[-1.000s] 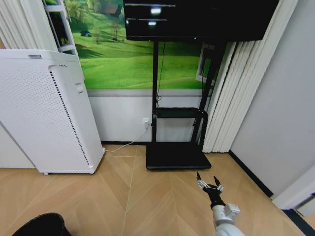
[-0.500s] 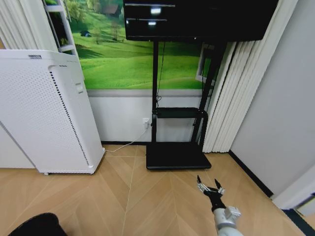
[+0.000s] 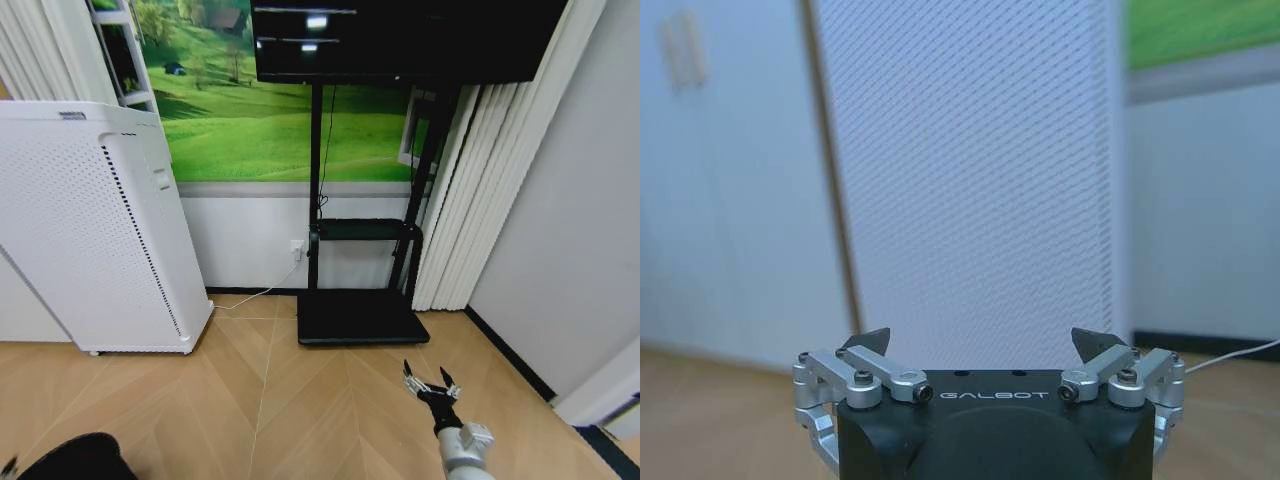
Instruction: Pick up the trash bin and place the garbage on the floor into it.
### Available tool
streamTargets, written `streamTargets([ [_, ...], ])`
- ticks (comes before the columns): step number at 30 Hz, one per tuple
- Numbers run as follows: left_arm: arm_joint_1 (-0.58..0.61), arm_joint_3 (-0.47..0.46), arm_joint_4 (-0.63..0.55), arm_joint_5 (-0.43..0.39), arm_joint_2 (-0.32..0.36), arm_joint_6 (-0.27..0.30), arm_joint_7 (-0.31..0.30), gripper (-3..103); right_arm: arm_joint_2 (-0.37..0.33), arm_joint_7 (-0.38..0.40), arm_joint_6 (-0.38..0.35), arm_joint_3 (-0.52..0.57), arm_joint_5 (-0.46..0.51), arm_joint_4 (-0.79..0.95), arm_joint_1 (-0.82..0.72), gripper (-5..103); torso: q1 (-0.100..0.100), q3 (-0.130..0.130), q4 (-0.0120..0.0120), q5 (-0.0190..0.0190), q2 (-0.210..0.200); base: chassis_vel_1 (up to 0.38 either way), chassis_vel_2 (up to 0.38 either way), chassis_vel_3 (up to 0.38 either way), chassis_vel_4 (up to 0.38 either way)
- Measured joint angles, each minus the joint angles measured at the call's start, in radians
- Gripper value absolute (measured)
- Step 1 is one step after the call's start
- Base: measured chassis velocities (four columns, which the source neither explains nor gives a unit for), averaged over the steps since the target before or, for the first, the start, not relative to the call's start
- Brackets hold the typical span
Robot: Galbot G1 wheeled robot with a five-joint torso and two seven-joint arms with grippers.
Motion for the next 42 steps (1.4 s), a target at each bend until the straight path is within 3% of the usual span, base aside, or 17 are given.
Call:
streamTargets([
  [3, -0.02, 0.029, -0.057, 0.039, 0.009, 0.0, 0.012, 100, 0.015, -0.016, 0.007, 0.017, -0.023, 0.035, -0.045, 100, 0.0, 0.0, -0.0001, 0.0, 0.0, 0.0, 0.0, 0.0, 0.0],
  [5, -0.057, 0.105, -0.164, 0.077, 0.023, 0.049, 0.004, 100, 0.041, -0.053, 0.021, 0.034, -0.049, 0.105, -0.128, 100, 0.0, 0.0, -0.0008, -0.0001, 0.0, 0.0, 0.0, 0.0, 0.0],
  [6, -0.057, 0.105, -0.164, 0.077, 0.023, 0.049, 0.004, 100, 0.041, -0.053, 0.021, 0.034, -0.049, 0.105, -0.128, 100, 0.0, 0.0, -0.0008, -0.0001, 0.0, 0.0, 0.0, 0.0, 0.0],
  [12, -0.118, 0.336, -0.314, 0.136, 0.022, 0.154, -0.071, 100, 0.096, -0.076, 0.034, -0.022, -0.118, 0.244, -0.24, 100, 0.0, 0.0, -0.0002, -0.0003, 0.0, 0.0, 0.0, 0.0, 0.0],
  [19, -0.115, 0.478, -0.356, 0.196, -0.022, 0.167, -0.102, 100, 0.15, -0.095, 0.03, -0.048, -0.159, 0.274, -0.251, 100, 0.0, 0.0, 0.0, -0.0001, 0.0, 0.0, 0.0, 0.0, 0.0],
  [26, -0.113, 0.51, -0.358, 0.222, -0.055, 0.172, -0.135, 100, 0.173, -0.109, 0.01, -0.055, -0.181, 0.287, -0.255, 100, 0.0, 0.0, 0.0, -0.0004, 0.0, 0.0, 0.0, 0.0, 0.0],
  [42, -0.113, 0.506, -0.356, 0.22, -0.055, 0.173, -0.137, 100, 0.173, -0.109, 0.003, -0.055, -0.181, 0.287, -0.255, 100, 0.0, 0.0, 0.0, -0.0003, 0.0, 0.0, 0.0, 0.0, 0.0],
])
